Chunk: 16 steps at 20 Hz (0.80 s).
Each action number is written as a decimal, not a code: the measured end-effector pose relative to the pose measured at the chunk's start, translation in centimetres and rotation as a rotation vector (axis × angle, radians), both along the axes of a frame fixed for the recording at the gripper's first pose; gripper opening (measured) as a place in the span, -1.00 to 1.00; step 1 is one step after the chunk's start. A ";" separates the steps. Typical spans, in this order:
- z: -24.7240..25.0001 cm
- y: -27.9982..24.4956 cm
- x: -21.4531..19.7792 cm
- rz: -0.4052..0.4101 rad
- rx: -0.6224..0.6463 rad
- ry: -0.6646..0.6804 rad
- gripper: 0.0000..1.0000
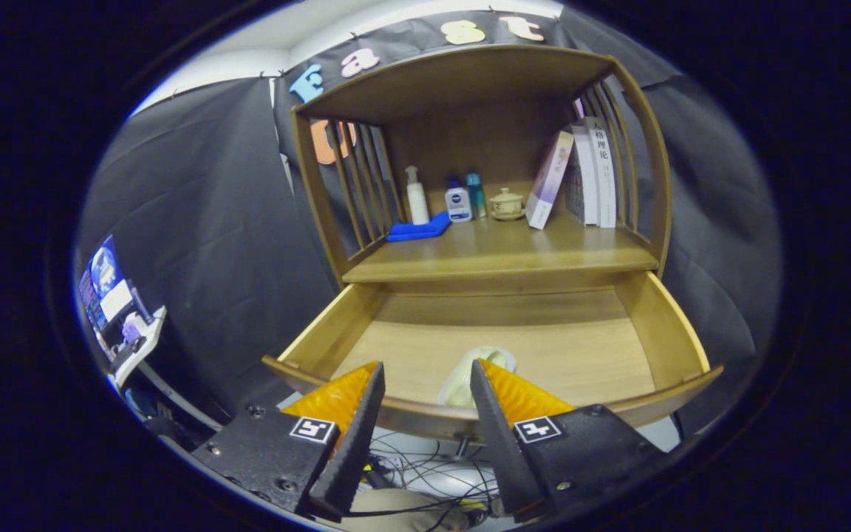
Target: Pull open the drawer, take out the items inside it, and place them on the countertop above the cabinet.
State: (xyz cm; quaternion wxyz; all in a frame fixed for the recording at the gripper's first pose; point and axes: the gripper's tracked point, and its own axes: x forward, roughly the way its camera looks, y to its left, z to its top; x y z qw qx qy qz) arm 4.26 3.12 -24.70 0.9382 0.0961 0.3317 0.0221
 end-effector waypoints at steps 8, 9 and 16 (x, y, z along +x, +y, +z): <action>-6.5 -0.8 3.8 -0.051 0.090 0.393 0.40; -7.2 -0.8 4.0 -0.050 0.091 0.421 0.39; -11.1 -2.0 5.3 -0.118 0.072 0.579 0.29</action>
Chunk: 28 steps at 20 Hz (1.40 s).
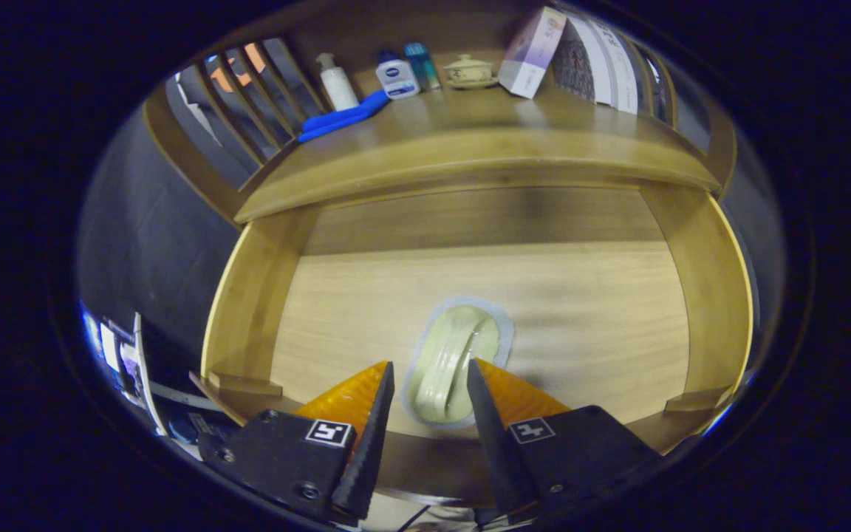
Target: Pull open the drawer, take out the items inside it, and place them on the countertop above the cabinet.
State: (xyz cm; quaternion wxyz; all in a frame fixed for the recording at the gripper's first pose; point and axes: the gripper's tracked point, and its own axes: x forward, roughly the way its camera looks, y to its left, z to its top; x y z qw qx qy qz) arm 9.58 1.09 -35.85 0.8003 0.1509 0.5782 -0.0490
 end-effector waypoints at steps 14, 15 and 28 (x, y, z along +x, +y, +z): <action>-0.7 -1.2 1.4 -0.016 -0.046 0.028 -0.61; 0.0 -1.4 1.5 -0.011 -0.060 0.014 -0.62; 12.4 -3.1 8.0 0.008 -0.166 -0.141 -0.63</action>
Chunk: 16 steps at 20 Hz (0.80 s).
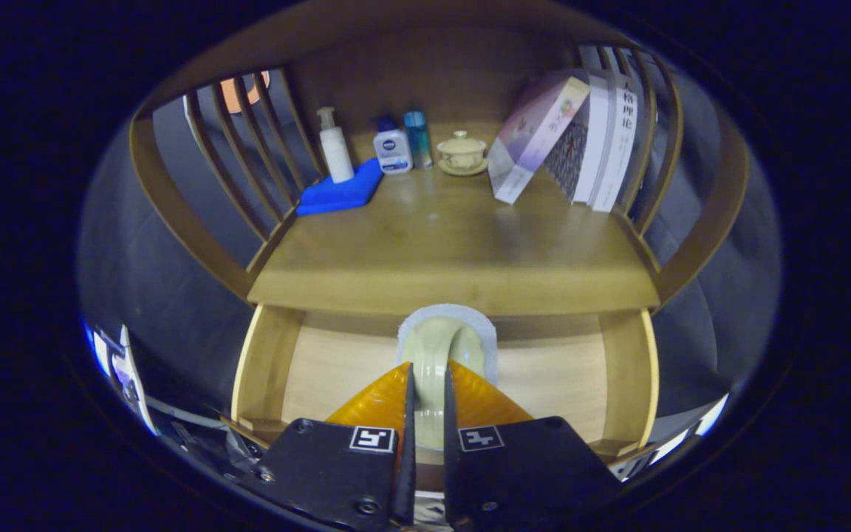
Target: Pull open the drawer, take out the items inside it, and place them on the countertop above the cabinet.
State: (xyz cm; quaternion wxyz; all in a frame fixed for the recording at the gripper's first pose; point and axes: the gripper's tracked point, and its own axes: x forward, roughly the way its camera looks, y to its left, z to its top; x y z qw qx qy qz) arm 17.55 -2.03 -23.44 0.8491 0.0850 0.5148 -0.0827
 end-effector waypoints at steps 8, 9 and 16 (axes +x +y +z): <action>1.4 -2.1 8.0 -0.065 -0.028 0.011 -0.64; 1.2 -2.3 9.0 -0.073 -0.030 0.014 -0.64; -1.9 -4.0 13.6 -0.117 -0.029 0.017 -0.63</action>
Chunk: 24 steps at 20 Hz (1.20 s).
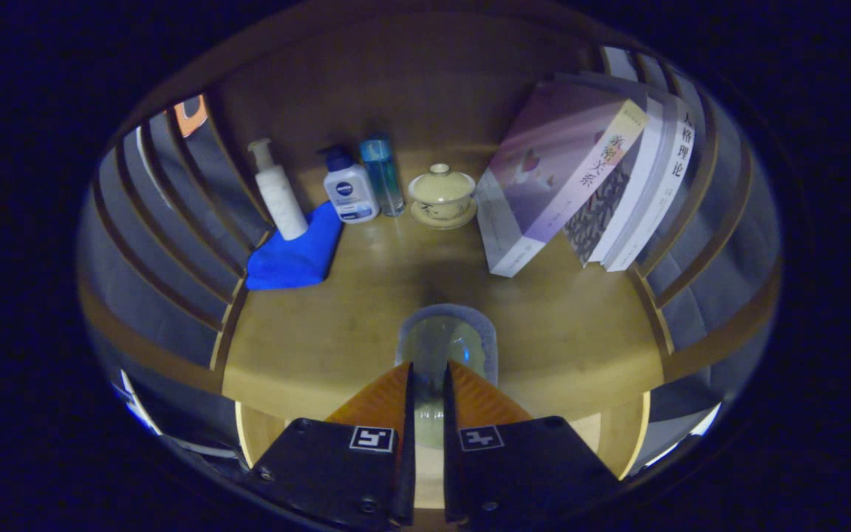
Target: Pull open the drawer, take out the items inside it, and place them on the countertop above the cabinet.
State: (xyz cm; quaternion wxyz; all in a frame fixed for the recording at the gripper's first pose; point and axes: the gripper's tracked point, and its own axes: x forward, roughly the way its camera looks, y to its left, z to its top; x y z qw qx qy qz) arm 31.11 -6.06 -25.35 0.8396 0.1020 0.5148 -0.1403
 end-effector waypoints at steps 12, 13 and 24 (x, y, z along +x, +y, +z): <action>0.8 0.1 2.3 0.002 -0.037 -0.137 -0.10; 1.2 0.3 1.8 -0.004 -0.027 -0.156 -0.02; 5.0 7.8 -7.9 0.243 0.043 -0.281 0.55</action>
